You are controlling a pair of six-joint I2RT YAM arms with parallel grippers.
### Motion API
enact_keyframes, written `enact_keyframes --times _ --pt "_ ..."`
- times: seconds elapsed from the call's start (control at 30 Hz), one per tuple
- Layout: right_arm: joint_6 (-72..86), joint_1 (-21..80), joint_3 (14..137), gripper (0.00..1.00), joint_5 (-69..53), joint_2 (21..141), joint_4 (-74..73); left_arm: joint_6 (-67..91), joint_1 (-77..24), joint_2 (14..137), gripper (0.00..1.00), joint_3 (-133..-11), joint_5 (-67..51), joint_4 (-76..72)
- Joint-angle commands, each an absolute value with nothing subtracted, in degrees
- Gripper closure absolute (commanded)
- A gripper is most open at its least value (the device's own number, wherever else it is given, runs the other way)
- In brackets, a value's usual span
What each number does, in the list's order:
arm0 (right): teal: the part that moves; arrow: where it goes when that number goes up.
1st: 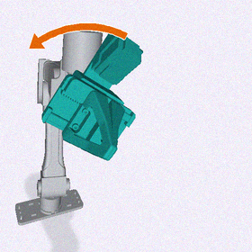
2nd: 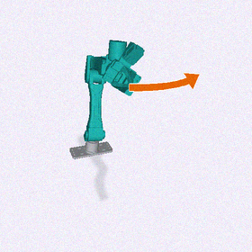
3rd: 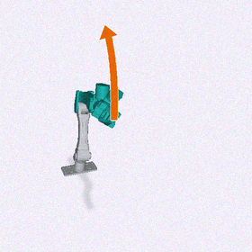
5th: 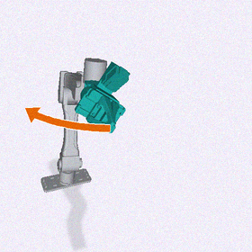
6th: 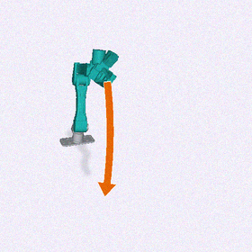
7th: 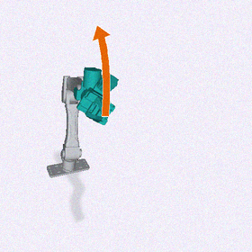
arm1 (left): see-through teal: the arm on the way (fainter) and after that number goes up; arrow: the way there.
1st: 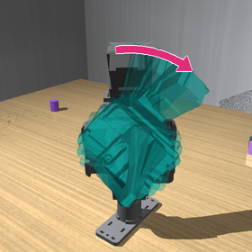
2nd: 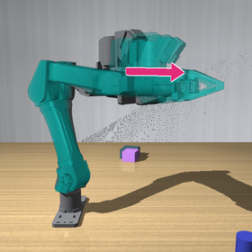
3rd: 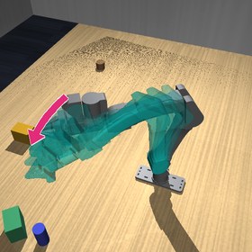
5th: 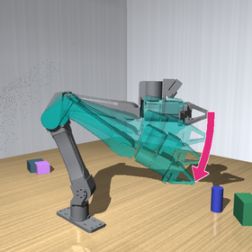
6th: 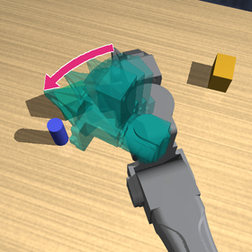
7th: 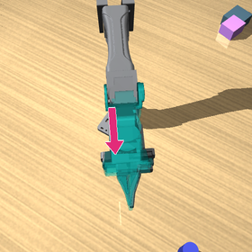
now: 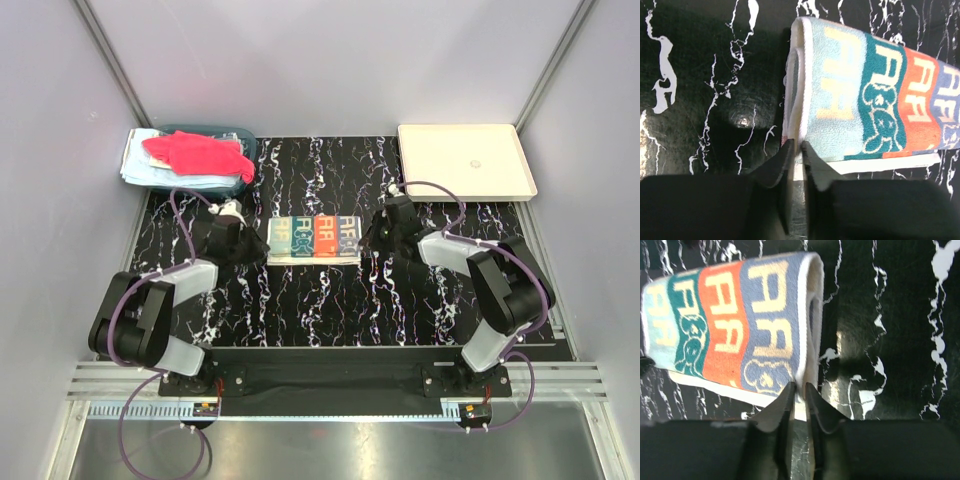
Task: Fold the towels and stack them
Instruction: Fold the towel
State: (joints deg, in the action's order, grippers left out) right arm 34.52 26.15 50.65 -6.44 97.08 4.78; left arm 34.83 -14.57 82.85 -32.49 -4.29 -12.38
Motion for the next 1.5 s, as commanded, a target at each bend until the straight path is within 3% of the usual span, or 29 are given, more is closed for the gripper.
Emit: enact_keyframes --times 0.0,0.07,0.17,0.43,0.87,1.47 --pt "35.15 26.98 48.87 0.78 -4.31 94.22 7.47 34.72 -14.59 80.25 0.74 -31.47 -3.16 -15.73" --pt "35.33 26.98 47.82 0.70 -4.39 93.61 7.73 34.80 -14.59 78.94 0.70 -31.03 -3.34 -15.38" --pt "35.51 26.98 46.50 0.67 -4.57 92.29 7.91 35.16 -14.76 77.18 0.63 -30.85 -3.08 -13.72" --pt "35.77 26.98 45.35 0.60 -3.17 87.89 6.59 35.51 -14.77 72.07 0.56 -31.90 -0.53 -9.50" --pt "34.63 27.07 63.09 0.64 -2.81 101.94 1.06 33.14 -17.40 92.36 0.57 -55.62 3.60 3.86" --pt "35.95 27.60 52.30 0.66 -4.04 98.17 5.09 31.47 -23.82 93.25 0.59 -52.74 5.19 6.94"
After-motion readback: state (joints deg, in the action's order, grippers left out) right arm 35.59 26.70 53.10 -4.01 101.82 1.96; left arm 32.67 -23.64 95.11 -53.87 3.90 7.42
